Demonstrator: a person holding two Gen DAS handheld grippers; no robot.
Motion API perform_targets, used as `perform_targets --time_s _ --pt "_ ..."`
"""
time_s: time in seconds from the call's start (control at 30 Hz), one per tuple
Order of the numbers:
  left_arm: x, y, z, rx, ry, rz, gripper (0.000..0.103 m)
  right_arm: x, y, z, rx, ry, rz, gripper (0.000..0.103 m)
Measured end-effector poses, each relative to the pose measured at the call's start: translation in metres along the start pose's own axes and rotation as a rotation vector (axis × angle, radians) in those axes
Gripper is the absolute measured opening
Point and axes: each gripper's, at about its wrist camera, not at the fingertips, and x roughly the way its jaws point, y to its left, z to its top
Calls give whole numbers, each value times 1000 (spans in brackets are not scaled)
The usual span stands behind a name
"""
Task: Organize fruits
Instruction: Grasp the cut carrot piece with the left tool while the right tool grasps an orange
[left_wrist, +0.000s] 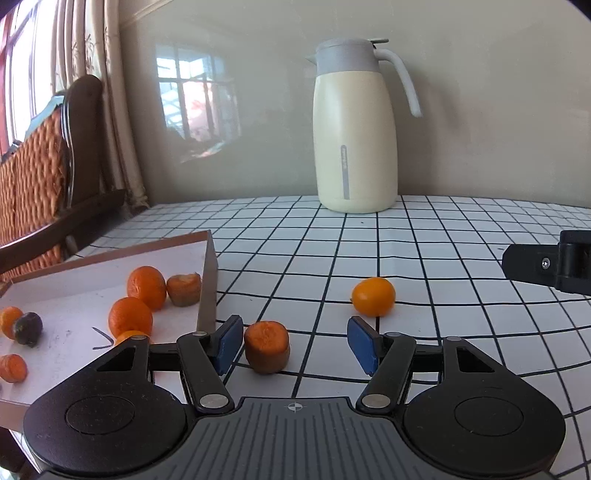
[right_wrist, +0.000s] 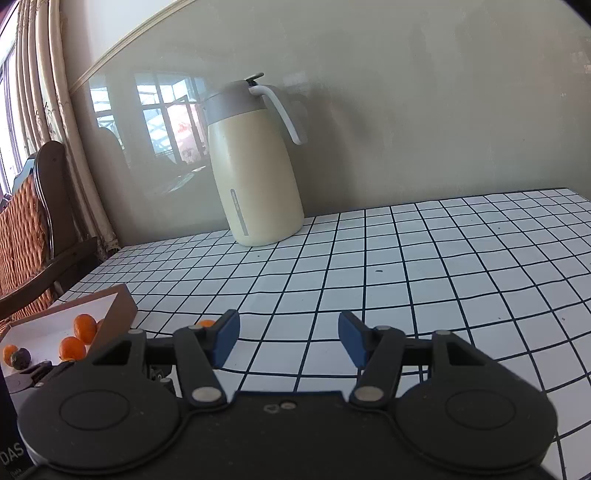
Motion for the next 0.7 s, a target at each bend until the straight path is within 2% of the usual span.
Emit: perform_targets --time_s 0.23,0.5,0.7 --pt "5 -5 0 22 12 20 64 0 -1 1 9 -3 5 52" --pt "6 -16 1 10 71 71 64 -6 -11 0 21 -18 -43 52" --pt "13 -13 6 -13 79 65 64 -8 -20 -1 24 -21 -70 53"
